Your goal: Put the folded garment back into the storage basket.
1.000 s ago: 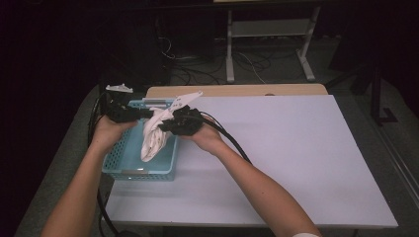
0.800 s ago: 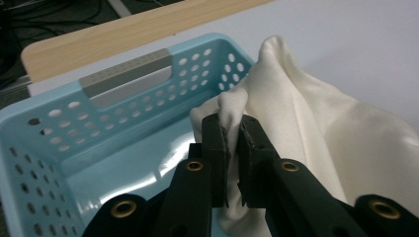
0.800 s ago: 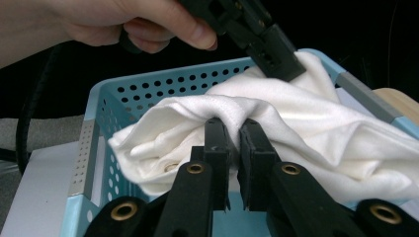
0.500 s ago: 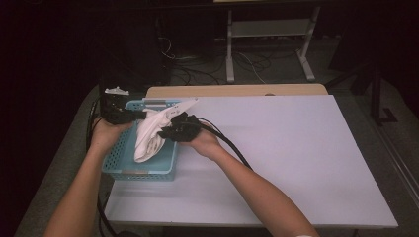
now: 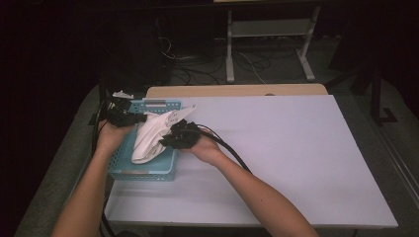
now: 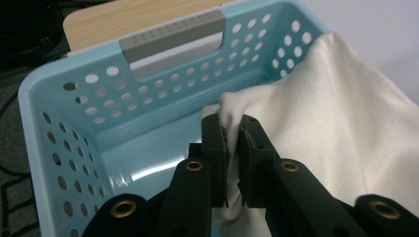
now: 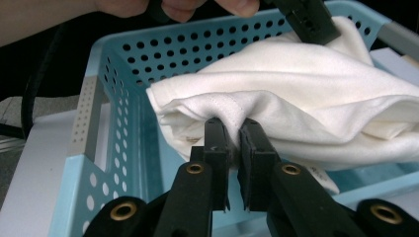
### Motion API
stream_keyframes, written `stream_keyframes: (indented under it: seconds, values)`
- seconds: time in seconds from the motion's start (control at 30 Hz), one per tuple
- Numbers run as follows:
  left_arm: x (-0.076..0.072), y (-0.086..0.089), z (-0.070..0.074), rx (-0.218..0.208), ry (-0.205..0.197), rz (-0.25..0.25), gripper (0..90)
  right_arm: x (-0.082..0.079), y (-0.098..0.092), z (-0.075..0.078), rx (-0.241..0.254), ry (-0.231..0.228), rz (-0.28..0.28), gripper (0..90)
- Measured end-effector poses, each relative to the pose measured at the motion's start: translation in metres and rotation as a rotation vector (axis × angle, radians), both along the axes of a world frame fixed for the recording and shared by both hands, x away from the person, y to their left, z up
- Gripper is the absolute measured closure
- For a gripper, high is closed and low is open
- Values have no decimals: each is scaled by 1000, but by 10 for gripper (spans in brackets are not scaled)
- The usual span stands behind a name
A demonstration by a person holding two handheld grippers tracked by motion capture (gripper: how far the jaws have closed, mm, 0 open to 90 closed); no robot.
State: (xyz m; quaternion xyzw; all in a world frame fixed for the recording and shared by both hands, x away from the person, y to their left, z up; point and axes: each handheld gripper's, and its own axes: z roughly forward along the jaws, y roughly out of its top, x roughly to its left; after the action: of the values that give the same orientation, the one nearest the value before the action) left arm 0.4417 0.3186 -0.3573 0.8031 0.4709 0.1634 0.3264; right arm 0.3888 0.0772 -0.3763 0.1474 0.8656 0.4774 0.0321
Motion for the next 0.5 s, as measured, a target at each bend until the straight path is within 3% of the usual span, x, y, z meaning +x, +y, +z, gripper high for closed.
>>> stream_keyframes:
  seconds: [0.3, 0.5]
  values:
    - [1, 1, -13, 11, 25, 2, 820, -1, 4, -8, -41, 12, 12, 809]
    - [3, -4, -20, 16, 30, -38, 818, -3, 4, -12, -73, 44, 42, 716]
